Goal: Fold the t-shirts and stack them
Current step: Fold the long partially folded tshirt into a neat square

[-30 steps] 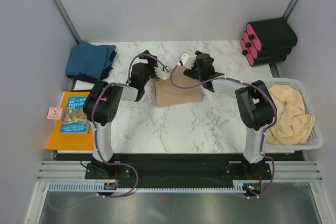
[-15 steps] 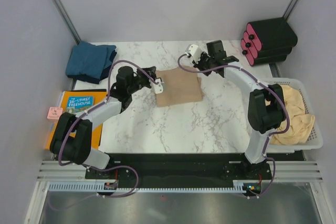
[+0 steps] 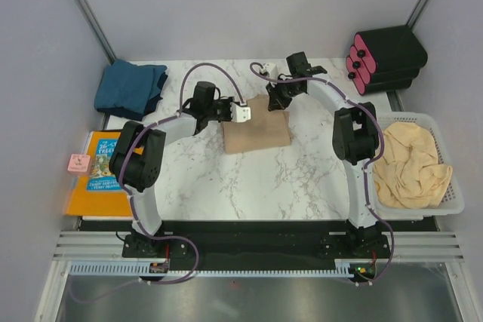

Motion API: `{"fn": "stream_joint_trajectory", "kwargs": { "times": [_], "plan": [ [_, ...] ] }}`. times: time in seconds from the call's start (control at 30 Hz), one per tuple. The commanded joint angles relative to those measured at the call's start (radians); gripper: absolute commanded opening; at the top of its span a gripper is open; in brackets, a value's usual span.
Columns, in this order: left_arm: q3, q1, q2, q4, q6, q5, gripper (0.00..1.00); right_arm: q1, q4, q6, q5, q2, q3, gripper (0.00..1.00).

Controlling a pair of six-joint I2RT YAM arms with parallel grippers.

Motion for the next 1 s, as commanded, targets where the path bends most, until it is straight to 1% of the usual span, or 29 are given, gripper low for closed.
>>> {"fn": "stream_joint_trajectory", "kwargs": {
  "times": [0.0,0.03,0.13,0.3,0.43,0.5,0.6,0.63,0.67,0.77,0.9,0.93,0.97],
  "plan": [
    [0.139,0.012,0.073,0.013,-0.112,0.044,0.02,-0.009,-0.020,0.003,-0.045,0.028,0.054,0.00],
    [0.172,0.013,0.083,0.005,-0.120,0.045,0.02,-0.014,-0.014,0.001,-0.040,0.031,0.051,0.00],
    [0.206,0.013,0.123,-0.050,-0.122,0.059,0.02,-0.025,-0.003,0.006,-0.025,0.049,0.050,0.00],
    [0.205,0.023,0.129,-0.122,-0.112,0.073,0.02,-0.035,0.016,0.015,0.027,0.077,0.053,0.00],
    [0.252,0.049,0.137,-0.306,-0.065,0.102,0.02,-0.049,0.046,0.032,0.066,0.094,0.057,0.00],
    [0.252,0.056,0.146,-0.329,-0.011,0.058,0.02,-0.052,0.060,0.042,0.074,0.098,0.059,0.00],
    [0.229,0.056,0.180,-0.302,0.061,-0.069,0.02,-0.055,0.072,0.047,0.089,0.101,0.057,0.00],
    [0.202,0.055,0.189,-0.262,0.062,-0.115,0.02,-0.054,0.075,0.055,0.090,0.101,0.057,0.00],
    [0.188,0.055,0.207,-0.180,0.072,-0.195,0.02,-0.052,0.075,0.056,0.089,0.103,0.057,0.00],
    [0.165,0.056,0.244,-0.102,0.098,-0.312,0.02,-0.054,0.077,0.058,0.089,0.100,0.048,0.00],
    [0.154,0.056,0.241,-0.024,0.072,-0.377,0.02,-0.052,0.077,0.052,0.101,0.084,0.036,0.00],
    [0.160,0.061,0.232,-0.022,0.052,-0.377,0.02,-0.052,0.077,0.050,0.104,0.078,0.033,0.00],
    [0.166,0.061,0.219,-0.018,-0.009,-0.378,0.02,-0.052,0.078,0.046,0.110,0.065,0.028,0.00]
  ]
}}
